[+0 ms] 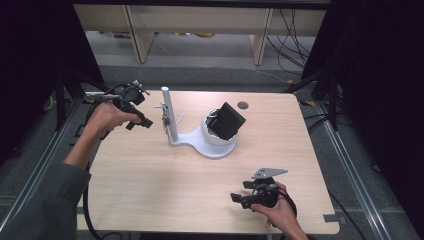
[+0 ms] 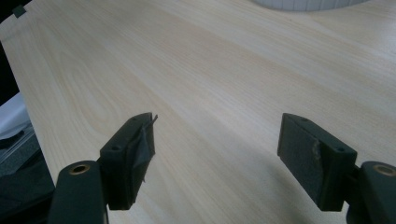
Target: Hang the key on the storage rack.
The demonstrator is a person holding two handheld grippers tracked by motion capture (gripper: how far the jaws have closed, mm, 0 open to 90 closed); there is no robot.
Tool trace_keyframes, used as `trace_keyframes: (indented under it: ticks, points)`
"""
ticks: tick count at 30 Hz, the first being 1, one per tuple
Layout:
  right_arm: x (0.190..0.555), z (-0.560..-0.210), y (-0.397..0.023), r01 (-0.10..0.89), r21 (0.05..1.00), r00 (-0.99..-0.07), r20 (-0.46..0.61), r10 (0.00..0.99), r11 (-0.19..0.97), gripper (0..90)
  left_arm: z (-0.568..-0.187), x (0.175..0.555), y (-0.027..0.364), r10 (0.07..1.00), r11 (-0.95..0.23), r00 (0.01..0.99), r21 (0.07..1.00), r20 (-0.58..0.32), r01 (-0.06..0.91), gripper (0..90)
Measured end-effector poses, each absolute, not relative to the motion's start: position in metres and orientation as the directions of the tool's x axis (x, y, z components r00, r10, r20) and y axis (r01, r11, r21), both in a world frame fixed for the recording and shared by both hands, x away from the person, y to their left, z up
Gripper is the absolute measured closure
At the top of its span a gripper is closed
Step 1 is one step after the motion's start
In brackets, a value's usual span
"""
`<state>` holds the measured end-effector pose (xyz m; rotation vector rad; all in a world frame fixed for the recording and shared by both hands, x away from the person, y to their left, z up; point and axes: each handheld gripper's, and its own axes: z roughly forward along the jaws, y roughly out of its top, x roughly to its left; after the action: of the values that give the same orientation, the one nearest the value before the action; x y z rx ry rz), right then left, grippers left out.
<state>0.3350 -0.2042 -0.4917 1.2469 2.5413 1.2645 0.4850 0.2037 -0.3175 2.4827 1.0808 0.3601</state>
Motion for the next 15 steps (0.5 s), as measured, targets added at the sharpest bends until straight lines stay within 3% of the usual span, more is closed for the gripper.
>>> trace_keyframes:
  ticks: [7, 15]
  points:
    - [0.334, -0.492, -0.203, 0.653, 0.677, -0.667, 0.302, 0.681, 0.339, 28.5, -0.322, 0.472, 0.207, 0.753, -0.582, 0.656, 0.504, 0.039, 0.638, 36.9]
    - [0.335, -0.493, -0.203, 0.655, 0.675, -0.672, 0.312, 0.672, 0.341, 28.4, -0.338, 0.45, 0.205, 0.743, -0.573, 0.669, 0.533, 0.017, 0.623, 30.3]
